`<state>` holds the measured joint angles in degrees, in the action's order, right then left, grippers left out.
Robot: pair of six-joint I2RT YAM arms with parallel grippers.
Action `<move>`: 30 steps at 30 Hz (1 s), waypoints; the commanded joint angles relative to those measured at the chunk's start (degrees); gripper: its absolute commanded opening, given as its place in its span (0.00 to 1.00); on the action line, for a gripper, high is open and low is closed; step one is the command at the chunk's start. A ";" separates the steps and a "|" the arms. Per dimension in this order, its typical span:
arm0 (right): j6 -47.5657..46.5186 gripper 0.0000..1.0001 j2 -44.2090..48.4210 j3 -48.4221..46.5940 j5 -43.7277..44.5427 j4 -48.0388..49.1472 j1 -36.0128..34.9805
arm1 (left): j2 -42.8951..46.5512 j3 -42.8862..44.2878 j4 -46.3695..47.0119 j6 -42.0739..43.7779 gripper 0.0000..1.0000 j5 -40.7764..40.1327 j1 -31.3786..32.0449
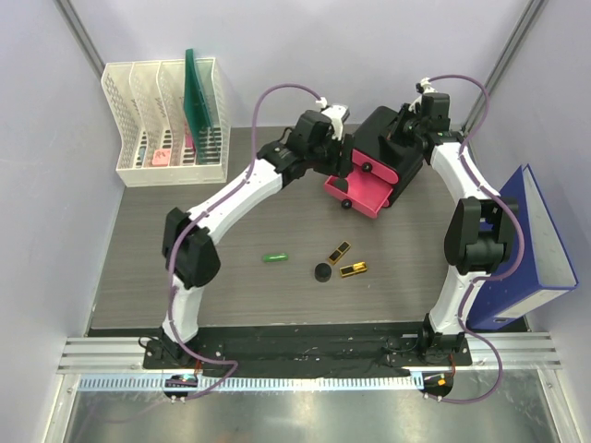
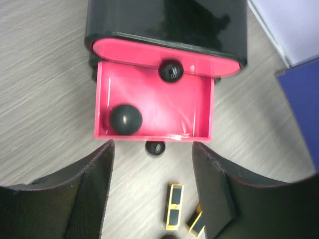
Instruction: Organize the makeup
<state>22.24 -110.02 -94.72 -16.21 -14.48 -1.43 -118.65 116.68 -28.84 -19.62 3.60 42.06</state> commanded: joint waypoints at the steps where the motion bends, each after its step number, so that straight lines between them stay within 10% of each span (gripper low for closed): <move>1: -2.90 0.01 -6.00 4.54 3.81 -17.60 -0.59 | 6.40 -7.24 -1.48 6.16 0.69 0.19 1.87; 13: -3.34 0.01 -5.91 4.72 4.17 -17.86 -0.50 | 6.77 -26.85 -8.77 10.56 0.78 -2.10 11.11; 30: -3.43 0.01 -5.56 4.98 4.25 -17.95 -0.50 | 0.17 -28.44 -11.24 9.95 0.76 0.80 13.40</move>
<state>22.15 -110.02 -94.70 -16.16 -14.48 -1.45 -118.30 88.44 -39.13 -10.00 3.01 54.83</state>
